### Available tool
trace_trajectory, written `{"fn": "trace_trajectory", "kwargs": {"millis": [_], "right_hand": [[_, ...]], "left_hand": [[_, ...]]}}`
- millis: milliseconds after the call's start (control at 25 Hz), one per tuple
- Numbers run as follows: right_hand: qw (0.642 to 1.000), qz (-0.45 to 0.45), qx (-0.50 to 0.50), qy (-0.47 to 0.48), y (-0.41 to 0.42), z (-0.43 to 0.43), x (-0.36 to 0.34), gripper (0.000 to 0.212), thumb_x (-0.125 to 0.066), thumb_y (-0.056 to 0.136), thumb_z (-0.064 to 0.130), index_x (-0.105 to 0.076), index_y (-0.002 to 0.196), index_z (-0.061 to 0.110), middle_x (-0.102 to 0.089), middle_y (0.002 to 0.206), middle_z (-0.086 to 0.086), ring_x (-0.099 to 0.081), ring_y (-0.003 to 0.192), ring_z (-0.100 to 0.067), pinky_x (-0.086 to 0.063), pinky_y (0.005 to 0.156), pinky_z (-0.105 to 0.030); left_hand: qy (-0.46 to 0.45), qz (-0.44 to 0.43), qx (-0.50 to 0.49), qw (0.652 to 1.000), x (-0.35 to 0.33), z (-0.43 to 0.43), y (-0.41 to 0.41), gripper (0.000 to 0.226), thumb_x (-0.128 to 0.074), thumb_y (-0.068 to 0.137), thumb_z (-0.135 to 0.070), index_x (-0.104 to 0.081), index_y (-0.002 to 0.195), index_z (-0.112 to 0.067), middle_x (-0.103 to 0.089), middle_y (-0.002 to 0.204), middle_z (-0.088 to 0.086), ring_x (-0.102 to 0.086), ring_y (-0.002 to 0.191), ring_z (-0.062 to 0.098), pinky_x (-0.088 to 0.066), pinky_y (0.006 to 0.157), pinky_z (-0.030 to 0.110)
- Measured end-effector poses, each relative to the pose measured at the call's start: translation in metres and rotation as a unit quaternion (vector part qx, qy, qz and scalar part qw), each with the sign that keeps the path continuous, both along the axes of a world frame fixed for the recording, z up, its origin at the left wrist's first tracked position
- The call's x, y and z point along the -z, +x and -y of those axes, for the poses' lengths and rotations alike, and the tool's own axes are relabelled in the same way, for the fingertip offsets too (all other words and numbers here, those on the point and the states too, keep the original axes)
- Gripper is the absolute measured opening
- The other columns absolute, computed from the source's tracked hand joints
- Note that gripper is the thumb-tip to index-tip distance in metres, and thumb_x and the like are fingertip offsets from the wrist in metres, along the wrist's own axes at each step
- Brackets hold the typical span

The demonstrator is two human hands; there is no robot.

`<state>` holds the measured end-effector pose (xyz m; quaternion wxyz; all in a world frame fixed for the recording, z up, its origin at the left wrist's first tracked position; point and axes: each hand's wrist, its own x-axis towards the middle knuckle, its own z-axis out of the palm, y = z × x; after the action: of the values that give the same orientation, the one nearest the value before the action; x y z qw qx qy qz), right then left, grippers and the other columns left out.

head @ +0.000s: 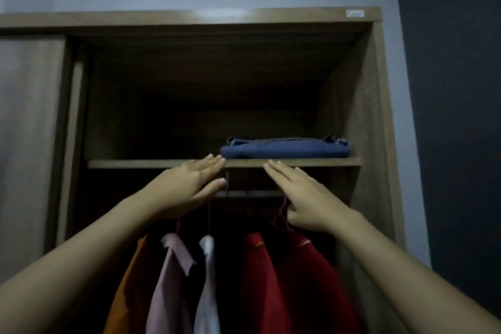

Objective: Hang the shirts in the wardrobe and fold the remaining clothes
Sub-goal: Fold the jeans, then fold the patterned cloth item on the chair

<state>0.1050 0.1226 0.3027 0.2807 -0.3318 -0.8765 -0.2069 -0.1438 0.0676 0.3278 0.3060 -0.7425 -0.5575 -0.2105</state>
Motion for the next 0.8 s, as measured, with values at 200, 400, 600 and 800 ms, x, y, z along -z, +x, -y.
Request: {"fn": "trace_trajectory", "kwargs": {"millis": [200,400,600,800], "right_hand": [[0.986,0.038,-0.155,-0.044,-0.104,0.032,0.118,0.088,-0.051,0.074,0.003,-0.007,0.151,0.015,-0.003,0.16,0.0,0.0,0.147,-0.011,-0.001,0.118,-0.026],[0.941,0.122,-0.249,-0.194,-0.207,0.108,0.284,0.086,-0.05,0.078,0.007,-0.004,0.15,0.013,0.001,0.16,-0.003,0.0,0.147,-0.015,-0.002,0.117,-0.03],[0.833,0.305,-0.283,-0.365,-0.262,0.215,0.468,0.083,-0.05,0.084,0.012,0.0,0.15,0.011,0.007,0.159,-0.005,0.005,0.147,-0.017,0.0,0.117,-0.032],[0.747,0.402,-0.295,-0.44,-0.264,0.293,0.627,0.073,-0.044,0.092,0.017,0.0,0.15,0.006,0.004,0.159,-0.009,0.002,0.147,-0.02,-0.004,0.117,-0.035]], "left_hand": [[-0.074,0.045,-0.098,0.991,0.154,0.069,-0.054,0.112,0.026,0.06,-0.079,-0.006,0.15,-0.02,-0.006,0.158,-0.003,-0.003,0.144,0.011,-0.015,0.116,0.036],[-0.22,0.136,-0.262,0.93,0.335,0.182,-0.12,0.104,0.018,0.069,-0.075,0.004,0.149,-0.01,0.006,0.156,0.002,0.0,0.146,0.02,-0.014,0.116,0.038],[-0.37,0.245,-0.376,0.813,0.518,0.327,-0.133,0.099,0.007,0.07,-0.067,0.003,0.149,-0.007,0.003,0.159,0.008,0.0,0.146,0.021,-0.013,0.116,0.037],[-0.507,0.304,-0.431,0.682,0.656,0.444,-0.106,0.071,-0.022,0.099,-0.047,0.01,0.148,-0.006,0.009,0.158,0.009,0.004,0.146,0.022,-0.011,0.116,0.039]]}}
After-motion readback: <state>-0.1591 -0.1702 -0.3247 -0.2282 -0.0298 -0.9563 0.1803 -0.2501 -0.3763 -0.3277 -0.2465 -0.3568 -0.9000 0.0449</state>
